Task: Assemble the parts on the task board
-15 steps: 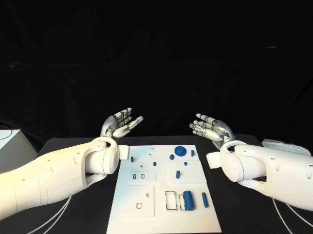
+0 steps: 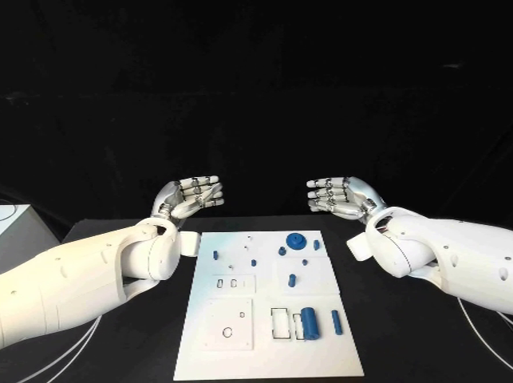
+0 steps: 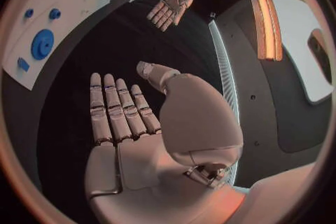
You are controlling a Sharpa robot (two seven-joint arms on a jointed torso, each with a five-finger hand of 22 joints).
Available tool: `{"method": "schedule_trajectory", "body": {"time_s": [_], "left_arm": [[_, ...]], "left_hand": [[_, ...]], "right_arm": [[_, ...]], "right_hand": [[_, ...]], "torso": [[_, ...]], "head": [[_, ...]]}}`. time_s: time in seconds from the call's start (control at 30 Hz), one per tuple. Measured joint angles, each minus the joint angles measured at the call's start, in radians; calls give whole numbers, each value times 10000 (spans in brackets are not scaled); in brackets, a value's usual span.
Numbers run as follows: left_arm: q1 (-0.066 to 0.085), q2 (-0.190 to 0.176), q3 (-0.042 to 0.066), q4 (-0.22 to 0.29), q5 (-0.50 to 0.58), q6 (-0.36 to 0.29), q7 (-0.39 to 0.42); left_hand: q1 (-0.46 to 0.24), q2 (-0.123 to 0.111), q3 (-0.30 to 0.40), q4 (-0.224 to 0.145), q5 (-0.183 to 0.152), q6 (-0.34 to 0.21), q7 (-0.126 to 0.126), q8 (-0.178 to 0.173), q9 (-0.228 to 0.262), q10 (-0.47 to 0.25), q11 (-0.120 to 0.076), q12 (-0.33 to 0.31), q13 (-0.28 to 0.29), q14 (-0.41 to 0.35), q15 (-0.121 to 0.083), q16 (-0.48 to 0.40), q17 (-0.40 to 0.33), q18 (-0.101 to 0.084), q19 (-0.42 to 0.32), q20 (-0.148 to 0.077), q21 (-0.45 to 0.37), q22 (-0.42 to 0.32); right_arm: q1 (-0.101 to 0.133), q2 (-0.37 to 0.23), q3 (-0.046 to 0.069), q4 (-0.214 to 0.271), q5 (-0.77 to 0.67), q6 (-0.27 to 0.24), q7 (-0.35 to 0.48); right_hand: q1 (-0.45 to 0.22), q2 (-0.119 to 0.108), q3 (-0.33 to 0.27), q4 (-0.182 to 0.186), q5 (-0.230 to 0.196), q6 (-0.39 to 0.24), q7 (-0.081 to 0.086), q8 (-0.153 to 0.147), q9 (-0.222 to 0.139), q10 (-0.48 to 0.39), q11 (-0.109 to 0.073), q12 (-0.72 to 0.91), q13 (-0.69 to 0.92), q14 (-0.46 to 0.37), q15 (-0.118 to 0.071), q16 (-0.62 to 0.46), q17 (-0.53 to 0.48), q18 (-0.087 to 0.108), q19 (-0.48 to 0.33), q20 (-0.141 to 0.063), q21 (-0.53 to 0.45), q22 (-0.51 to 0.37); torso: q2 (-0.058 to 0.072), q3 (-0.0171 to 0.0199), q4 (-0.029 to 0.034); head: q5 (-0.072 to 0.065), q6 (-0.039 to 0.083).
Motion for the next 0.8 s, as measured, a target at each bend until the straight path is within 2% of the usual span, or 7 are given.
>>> {"method": "schedule_trajectory", "body": {"time_s": [0.07, 0.1, 0.17, 0.33, 0.6, 0.73, 0.8], "left_arm": [[14, -115, -4, 160, -6, 46, 6], [32, -190, -4, 257, -17, 78, 7], [79, -382, 4, 477, -45, 154, 8], [125, -911, 18, 1075, -122, 310, -7], [212, -1658, 114, 2131, -304, 572, -81], [239, -1937, 165, 2567, -409, 689, -134], [244, -2046, 182, 2763, -456, 743, -157]], "left_hand": [[-61, 36, 190, -60, 0, 285, 67, 101, 49, 453, -124, 31, 0, 475, -166, 185, 178, 0, 496, -205, 300, 109], [-108, -8, 303, -92, 0, 409, 58, 149, 67, 692, -194, 31, 0, 722, -255, 281, 293, 2, 745, -311, 463, 170], [-224, -124, 594, -164, 0, 675, 7, 227, 112, 1160, -306, -17, 0, 1152, -424, 442, 576, 0, 1103, -531, 796, 303], [-392, -291, 1106, -415, 0, 822, -53, 267, 140, 1638, -448, -331, -10, 1748, -652, 693, 1143, -4, 1468, -831, 1463, 654], [-700, -467, 1535, -818, 0, 878, -110, 267, 145, 1815, -540, -535, -10, 2289, -835, 1166, 2022, -5, 1521, -973, 2601, 1356], [-1033, -543, 1782, -1064, -22, 944, -176, 266, 156, 1991, -645, -536, -10, 2603, -970, 2061, 2982, -5, 1576, -1166, 3823, 2127], [-1062, -541, 1996, -1192, -22, 1059, -222, 266, 202, 2070, -711, -537, -10, 2622, -996, 2702, 3581, -7, 1503, -1239, 4518, 2583]], "right_arm": [[29, 10, -7, -29, -640, 1, -55], [57, 11, -7, -48, -1020, 2, -94], [138, 11, -3, -81, -1868, 15, -203], [312, 11, 12, -54, -3679, 70, -564], [563, -2, 29, 143, -6173, 273, -1461], [623, 1, 35, 273, -7337, 399, -2022], [634, 0, 35, 343, -7875, 454, -2293]], "right_hand": [[37, -37, 11, -83, 0, 439, 71, 104, 68, 449, -90, 0, 0, 392, -111, 101, 46, 3, 342, -89, 216, 89], [43, -43, 12, -137, 0, 693, 111, 170, 99, 726, -148, 0, 0, 634, -181, 162, 67, 115, 539, -148, 352, 150], [103, -103, -22, -222, -71, 1178, 214, 277, 159, 1270, -266, 0, 0, 1135, -329, 287, 131, 152, 916, -280, 669, 299], [207, -129, -230, -430, -138, 1993, 407, 397, 212, 2280, -518, -83, -1, 2351, -706, 616, 348, 151, 1572, -691, 1698, 873], [261, -183, -571, -572, -139, 2863, 62, 398, 242, 3534, -995, -157, 41, 4659, -1427, 1671, 1385, 151, 2476, -1331, 4168, 2411], [174, -350, -569, -570, -139, 3158, -124, 398, 314, 4064, -1210, -171, 106, 5439, -1684, 2805, 2385, 150, 3013, -1553, 5261, 3184], [96, -502, -454, -467, -138, 3313, -213, 397, 403, 4324, -1297, -195, 164, 5671, -1824, 3748, 3164, 144, 3465, -1636, 6088, 3973]], "torso": [[52, 3, 17], [83, 2, 30], [167, 9, 59], [404, 9, 163], [750, -17, 316], [929, -41, 412], [1011, -54, 461]], "head": [[-29, -5], [-50, -5], [-105, 10], [-245, 58], [-458, 120], [-554, 135], [-590, 119]]}}
